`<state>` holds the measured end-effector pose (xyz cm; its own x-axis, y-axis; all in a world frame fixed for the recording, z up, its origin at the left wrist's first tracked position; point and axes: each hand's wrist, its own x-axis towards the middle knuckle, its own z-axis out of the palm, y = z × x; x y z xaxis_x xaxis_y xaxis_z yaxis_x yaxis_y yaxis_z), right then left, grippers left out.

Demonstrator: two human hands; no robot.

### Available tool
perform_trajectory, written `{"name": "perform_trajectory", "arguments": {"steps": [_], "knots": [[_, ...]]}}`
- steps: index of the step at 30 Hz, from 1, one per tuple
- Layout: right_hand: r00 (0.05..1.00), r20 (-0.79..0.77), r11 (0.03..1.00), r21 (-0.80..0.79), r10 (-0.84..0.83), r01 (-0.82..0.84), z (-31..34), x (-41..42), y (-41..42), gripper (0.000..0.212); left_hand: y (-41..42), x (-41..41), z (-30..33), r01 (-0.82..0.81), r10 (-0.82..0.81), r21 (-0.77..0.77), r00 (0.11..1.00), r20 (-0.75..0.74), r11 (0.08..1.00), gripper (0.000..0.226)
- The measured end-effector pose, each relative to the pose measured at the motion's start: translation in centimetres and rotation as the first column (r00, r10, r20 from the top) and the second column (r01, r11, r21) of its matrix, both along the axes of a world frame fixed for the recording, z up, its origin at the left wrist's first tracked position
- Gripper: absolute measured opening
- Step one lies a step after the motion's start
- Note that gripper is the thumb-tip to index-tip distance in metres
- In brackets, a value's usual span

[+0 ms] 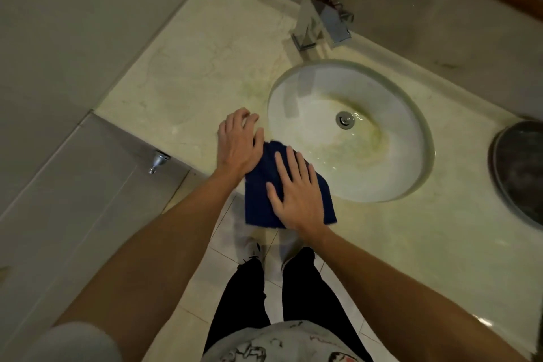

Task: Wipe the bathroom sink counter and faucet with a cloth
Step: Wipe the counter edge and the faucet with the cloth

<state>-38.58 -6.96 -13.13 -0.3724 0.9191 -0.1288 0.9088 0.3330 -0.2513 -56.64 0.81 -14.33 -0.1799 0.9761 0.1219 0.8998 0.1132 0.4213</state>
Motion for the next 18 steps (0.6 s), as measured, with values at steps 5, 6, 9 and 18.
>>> {"name": "perform_trajectory", "arguments": {"steps": [5,6,9,18], "knots": [[0.996,0.083,1.000,-0.003,0.031,-0.030,0.0,7.7,-5.0,0.072,-0.1,3.1,1.0,-0.041,0.040,0.018,0.999,0.037,0.999,0.037],[0.995,0.097,1.000,-0.008,0.017,-0.016,0.0,9.3,-5.5,0.073,-0.2,3.3,0.9,-0.051,0.051,0.007,0.998,0.043,0.999,0.038],[0.991,0.123,0.998,-0.024,-0.050,0.053,0.2,13.4,-6.7,0.072,-0.6,3.0,0.1,-0.066,0.066,-0.019,0.997,0.025,0.998,0.041],[0.937,0.123,0.943,-0.032,-0.326,0.332,0.6,19.4,-7.9,0.070,-0.6,3.0,-0.3,-0.102,0.103,-0.049,0.995,0.009,0.994,0.048]]}}
